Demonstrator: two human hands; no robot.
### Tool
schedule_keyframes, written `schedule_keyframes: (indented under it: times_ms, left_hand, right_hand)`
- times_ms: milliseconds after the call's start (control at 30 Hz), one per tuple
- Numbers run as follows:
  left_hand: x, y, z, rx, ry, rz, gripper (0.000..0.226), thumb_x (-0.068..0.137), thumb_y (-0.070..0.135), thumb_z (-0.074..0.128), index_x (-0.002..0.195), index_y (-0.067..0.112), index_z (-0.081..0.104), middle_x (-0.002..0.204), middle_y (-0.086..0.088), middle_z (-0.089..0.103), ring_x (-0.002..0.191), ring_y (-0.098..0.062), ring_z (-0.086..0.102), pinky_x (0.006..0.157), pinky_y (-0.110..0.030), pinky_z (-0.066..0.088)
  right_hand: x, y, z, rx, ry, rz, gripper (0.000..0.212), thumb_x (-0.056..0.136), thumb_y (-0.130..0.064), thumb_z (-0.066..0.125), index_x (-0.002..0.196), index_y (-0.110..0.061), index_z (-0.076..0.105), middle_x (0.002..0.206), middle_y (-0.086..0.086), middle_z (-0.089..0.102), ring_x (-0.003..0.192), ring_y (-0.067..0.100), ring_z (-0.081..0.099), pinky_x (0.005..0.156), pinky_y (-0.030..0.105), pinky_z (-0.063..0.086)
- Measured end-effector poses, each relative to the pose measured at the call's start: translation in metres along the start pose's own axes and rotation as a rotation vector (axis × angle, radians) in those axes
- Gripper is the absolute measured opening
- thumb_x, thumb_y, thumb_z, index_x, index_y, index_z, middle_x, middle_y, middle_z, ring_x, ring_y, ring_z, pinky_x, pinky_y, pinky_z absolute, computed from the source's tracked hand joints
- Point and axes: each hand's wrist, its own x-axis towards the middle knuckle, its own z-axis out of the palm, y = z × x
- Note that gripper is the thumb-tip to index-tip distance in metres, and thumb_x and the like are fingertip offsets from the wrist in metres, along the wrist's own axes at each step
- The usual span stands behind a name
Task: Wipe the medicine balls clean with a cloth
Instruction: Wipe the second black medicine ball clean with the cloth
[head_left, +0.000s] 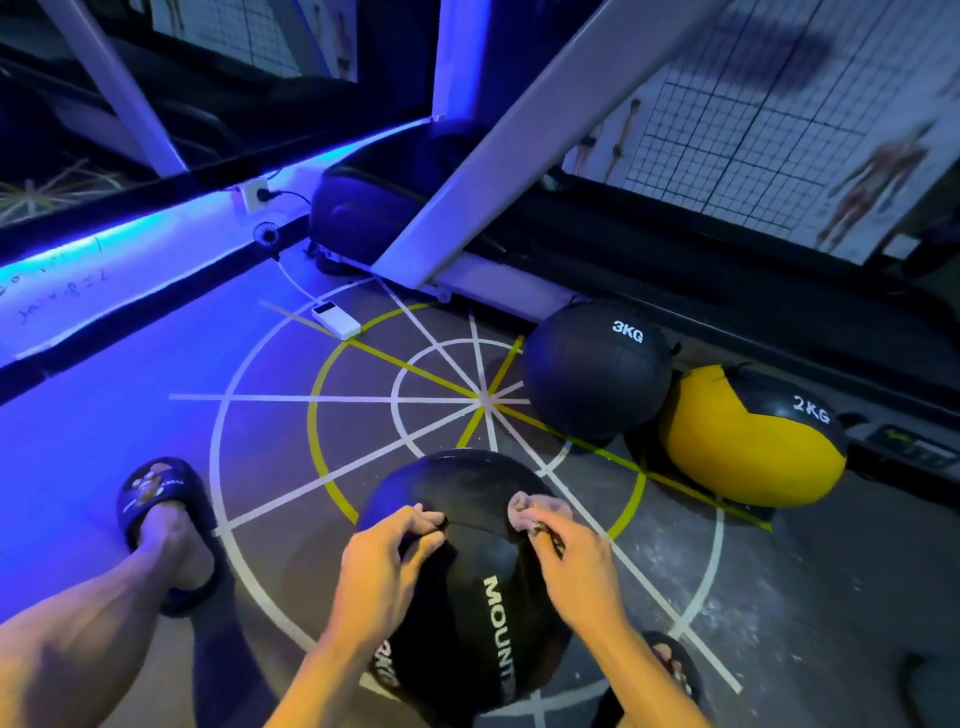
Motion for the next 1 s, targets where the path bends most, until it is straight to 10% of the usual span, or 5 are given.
schedule_keyframes:
  times_ms: [233, 433, 700, 900, 1000]
  left_hand:
    - [-0.023, 0.009, -0.026, 0.093, -0.241, 0.088, 0.007, 0.088, 0.041, 0.078, 0.085, 0.035, 0.077, 0.106, 0.030, 0.073, 0.119, 0.007, 0.062, 0.104, -0.028, 0.049]
    - [-0.031, -0.013, -0.023, 0.303, -0.139, 0.008, 0.085, 0.075, 0.086, 0.058, 0.146, 0.041, 0.048, 0.159, 0.026, 0.030, 0.148, 0.001, 0.022, 0.121, -0.034, 0.027]
    - [-0.041, -0.020, -0.012, 0.292, -0.149, -0.024, 0.101, 0.065, 0.084, 0.070, 0.151, 0.045, 0.036, 0.158, 0.032, 0.022, 0.153, -0.004, 0.012, 0.126, -0.045, 0.020]
    - [-0.040, -0.021, -0.010, 0.287, -0.119, 0.000, 0.097, 0.060, 0.083, 0.075, 0.144, 0.046, 0.042, 0.152, 0.033, 0.030, 0.147, -0.006, 0.022, 0.120, -0.047, 0.026]
    - [-0.041, -0.022, -0.011, 0.266, -0.115, -0.008, 0.096, 0.056, 0.086, 0.075, 0.140, 0.049, 0.045, 0.148, 0.035, 0.030, 0.144, -0.005, 0.023, 0.118, -0.045, 0.027]
  right_hand:
    - [-0.061, 0.034, 0.003, 0.206, 0.074, 0.162, 0.036, 0.096, -0.023, 0.069, 0.099, -0.058, 0.072, 0.108, -0.033, 0.071, 0.099, -0.010, 0.067, 0.083, 0.017, 0.053]
    - [-0.053, 0.027, 0.000, 0.286, 0.140, 0.239, 0.028, 0.099, -0.028, 0.065, 0.100, -0.056, 0.068, 0.099, -0.025, 0.071, 0.096, 0.003, 0.066, 0.083, 0.026, 0.052]
    - [-0.027, -0.006, 0.016, 0.256, 0.187, 0.290, 0.033, 0.099, -0.040, 0.063, 0.070, -0.025, 0.067, 0.055, -0.002, 0.061, 0.047, 0.010, 0.056, 0.045, 0.023, 0.041]
    - [0.002, -0.054, 0.048, -0.150, -0.023, -0.192, 0.013, 0.097, -0.033, 0.061, 0.098, -0.029, 0.073, 0.090, -0.008, 0.060, 0.085, 0.014, 0.058, 0.072, 0.031, 0.047]
    - [0.002, -0.032, 0.014, -0.191, -0.081, -0.053, 0.019, 0.094, -0.028, 0.065, 0.079, -0.038, 0.061, 0.083, -0.014, 0.057, 0.076, 0.003, 0.055, 0.063, 0.017, 0.041]
